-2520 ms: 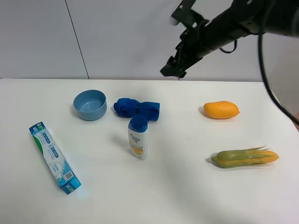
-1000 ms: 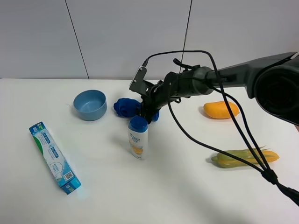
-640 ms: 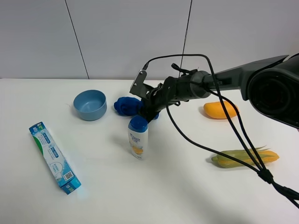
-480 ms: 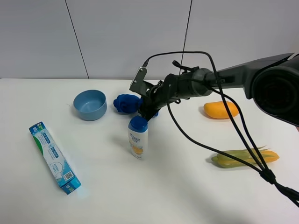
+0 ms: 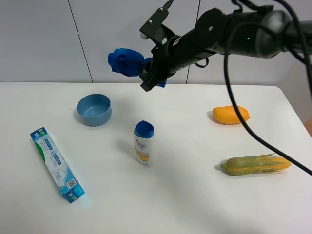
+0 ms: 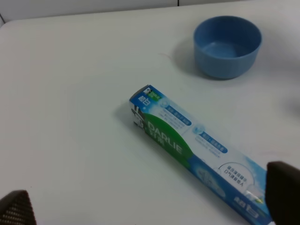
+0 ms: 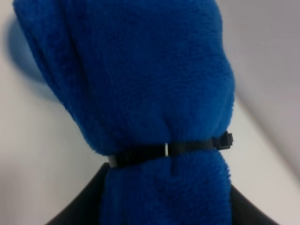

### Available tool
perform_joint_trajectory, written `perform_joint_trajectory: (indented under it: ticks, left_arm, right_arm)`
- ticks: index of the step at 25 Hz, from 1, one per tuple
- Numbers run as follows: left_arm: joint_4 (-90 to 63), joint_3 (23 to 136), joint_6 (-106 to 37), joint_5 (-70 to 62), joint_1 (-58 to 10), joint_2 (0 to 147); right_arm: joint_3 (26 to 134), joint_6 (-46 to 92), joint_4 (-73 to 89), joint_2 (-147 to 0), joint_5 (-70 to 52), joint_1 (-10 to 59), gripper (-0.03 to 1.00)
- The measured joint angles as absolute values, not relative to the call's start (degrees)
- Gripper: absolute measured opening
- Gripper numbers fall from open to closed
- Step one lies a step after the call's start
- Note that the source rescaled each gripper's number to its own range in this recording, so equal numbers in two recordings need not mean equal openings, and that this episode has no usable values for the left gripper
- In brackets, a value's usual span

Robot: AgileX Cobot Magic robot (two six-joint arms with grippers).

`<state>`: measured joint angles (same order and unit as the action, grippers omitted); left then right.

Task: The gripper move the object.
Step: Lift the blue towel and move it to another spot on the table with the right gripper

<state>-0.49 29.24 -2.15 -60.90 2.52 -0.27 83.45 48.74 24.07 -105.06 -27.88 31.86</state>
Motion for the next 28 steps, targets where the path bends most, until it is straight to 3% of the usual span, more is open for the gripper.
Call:
perform_joint_trajectory:
  ticks: [8, 15, 21, 28]
  left_arm:
    - [-0.5, 29.2, -2.1, -60.9, 2.5, -0.3]
    - [-0.5, 29.2, -2.1, -60.9, 2.5, -0.3]
    - [-0.5, 29.2, -2.1, -60.9, 2.5, -0.3]
    - [-0.5, 29.2, -2.1, -60.9, 2.5, -0.3]
  right_arm:
    - [83.5, 14.0, 12.7, -93.7, -43.3, 31.9, 0.0]
    - [83.5, -12.2, -14.8, -86.2, -56.6, 31.9, 0.0]
    - [83.5, -17.3, -23.2, -85.1, -62.6, 29.1, 0.0]
    - [83.5, -13.0, -20.2, -85.1, -60.8, 14.8, 0.0]
